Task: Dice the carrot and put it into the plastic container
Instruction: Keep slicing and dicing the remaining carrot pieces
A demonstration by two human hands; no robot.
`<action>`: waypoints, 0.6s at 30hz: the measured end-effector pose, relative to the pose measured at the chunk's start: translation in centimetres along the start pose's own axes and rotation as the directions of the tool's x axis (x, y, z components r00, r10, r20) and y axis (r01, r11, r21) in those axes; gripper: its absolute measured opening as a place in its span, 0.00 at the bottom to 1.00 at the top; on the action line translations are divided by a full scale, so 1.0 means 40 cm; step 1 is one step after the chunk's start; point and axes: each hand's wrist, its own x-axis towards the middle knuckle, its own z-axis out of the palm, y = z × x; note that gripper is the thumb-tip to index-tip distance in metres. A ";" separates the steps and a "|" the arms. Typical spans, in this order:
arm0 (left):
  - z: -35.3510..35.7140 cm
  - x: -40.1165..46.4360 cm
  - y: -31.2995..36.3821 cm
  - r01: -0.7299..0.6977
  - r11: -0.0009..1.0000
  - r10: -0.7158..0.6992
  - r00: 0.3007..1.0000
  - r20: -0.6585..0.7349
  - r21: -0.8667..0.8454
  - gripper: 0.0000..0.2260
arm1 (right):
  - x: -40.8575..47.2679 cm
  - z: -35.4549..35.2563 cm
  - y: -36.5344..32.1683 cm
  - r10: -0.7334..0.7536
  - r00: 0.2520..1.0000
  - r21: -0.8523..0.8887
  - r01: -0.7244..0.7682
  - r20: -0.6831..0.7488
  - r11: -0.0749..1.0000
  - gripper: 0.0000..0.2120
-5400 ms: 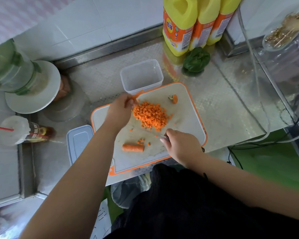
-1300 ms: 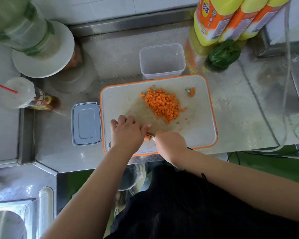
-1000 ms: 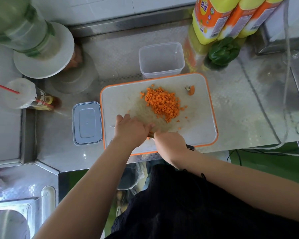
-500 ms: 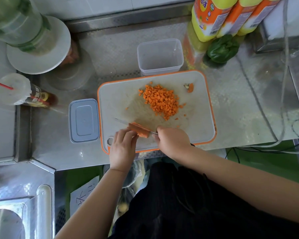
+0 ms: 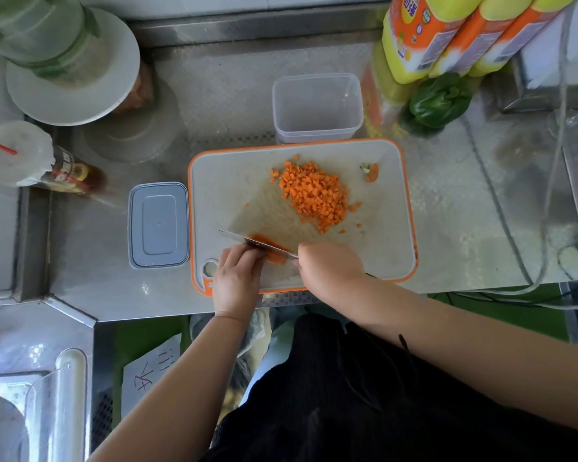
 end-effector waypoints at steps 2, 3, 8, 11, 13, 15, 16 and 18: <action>0.002 -0.003 -0.002 -0.013 1.000 0.013 1.000 -0.022 -0.007 0.06 | 0.011 -0.009 -0.010 0.020 0.999 -0.015 -0.019 0.044 1.000 0.08; 0.003 -0.005 -0.003 -0.020 1.000 0.019 0.999 -0.032 -0.009 0.06 | 0.016 -0.013 -0.015 0.021 0.998 -0.023 -0.019 0.063 1.000 0.07; 0.010 -0.010 -0.005 -0.026 1.000 0.026 0.999 -0.045 0.013 0.04 | 0.040 -0.010 -0.022 0.006 0.996 0.072 -0.012 0.094 0.997 0.08; 0.008 -0.008 -0.004 -0.021 1.000 0.021 0.999 -0.029 0.014 0.05 | 0.029 0.008 -0.015 -0.014 0.998 0.111 0.007 0.060 0.994 0.11; 0.006 -0.008 -0.002 -0.009 1.000 0.009 1.000 -0.024 0.012 0.06 | 0.023 0.015 -0.011 -0.019 0.999 0.137 0.012 0.048 0.991 0.12; 0.005 -0.010 -0.001 0.003 1.000 -0.003 1.000 -0.022 0.005 0.07 | 0.029 0.015 -0.004 0.007 0.999 0.165 -0.014 0.046 0.986 0.13; 0.006 -0.010 -0.001 0.010 1.000 -0.010 1.000 -0.017 0.004 0.07 | 0.032 0.014 0.001 0.022 0.999 0.174 -0.029 0.044 0.984 0.14; 0.008 -0.009 0.001 0.035 0.999 -0.035 0.999 -0.002 0.020 0.08 | 0.036 0.015 0.012 0.036 0.999 0.181 -0.042 0.036 0.983 0.15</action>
